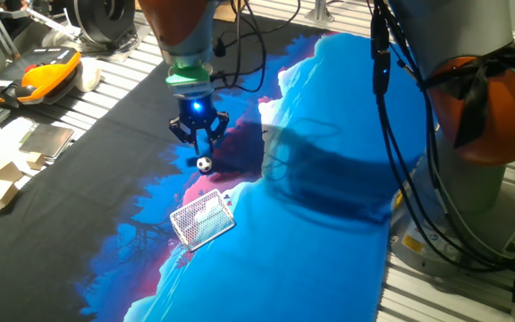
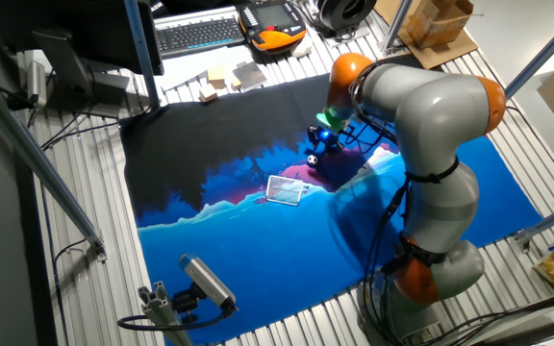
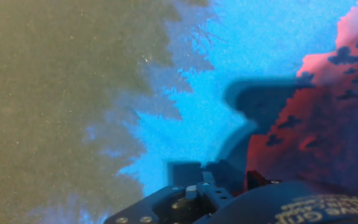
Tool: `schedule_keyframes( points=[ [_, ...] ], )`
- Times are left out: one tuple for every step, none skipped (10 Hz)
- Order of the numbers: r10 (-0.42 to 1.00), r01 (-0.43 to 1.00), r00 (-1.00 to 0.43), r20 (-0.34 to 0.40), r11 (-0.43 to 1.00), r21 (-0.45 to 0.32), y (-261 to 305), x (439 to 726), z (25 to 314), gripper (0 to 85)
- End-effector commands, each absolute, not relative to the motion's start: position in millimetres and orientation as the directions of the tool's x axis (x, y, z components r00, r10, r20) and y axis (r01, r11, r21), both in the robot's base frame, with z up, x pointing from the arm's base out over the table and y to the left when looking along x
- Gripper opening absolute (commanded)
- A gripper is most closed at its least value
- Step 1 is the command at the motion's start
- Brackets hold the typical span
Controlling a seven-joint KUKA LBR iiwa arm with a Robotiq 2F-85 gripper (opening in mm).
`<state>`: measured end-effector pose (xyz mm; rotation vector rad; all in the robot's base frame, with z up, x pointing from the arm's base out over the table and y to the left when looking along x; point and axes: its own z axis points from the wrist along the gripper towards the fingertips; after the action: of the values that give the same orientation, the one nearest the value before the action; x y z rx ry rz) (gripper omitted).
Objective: Push the soccer ball into the goal
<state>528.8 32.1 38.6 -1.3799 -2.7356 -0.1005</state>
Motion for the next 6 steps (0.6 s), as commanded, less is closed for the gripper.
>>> schedule_keyframes(
  points=[
    [0.800,0.805,-0.592,0.093,0.593,0.023,33.9,528.6,35.6,34.0],
    [0.803,0.808,-0.589,0.093,0.589,0.024,38.8,526.8,34.4,34.0],
    [0.810,0.815,-0.579,0.088,0.580,0.023,44.6,523.1,33.6,34.0],
    [0.816,0.820,-0.572,0.087,0.572,0.023,49.8,518.5,31.5,34.0],
    [0.822,0.826,-0.563,0.085,0.563,0.023,55.3,515.2,30.7,34.0],
    [0.830,0.834,-0.552,0.086,0.552,0.025,61.4,511.5,32.2,34.0]
  ],
)
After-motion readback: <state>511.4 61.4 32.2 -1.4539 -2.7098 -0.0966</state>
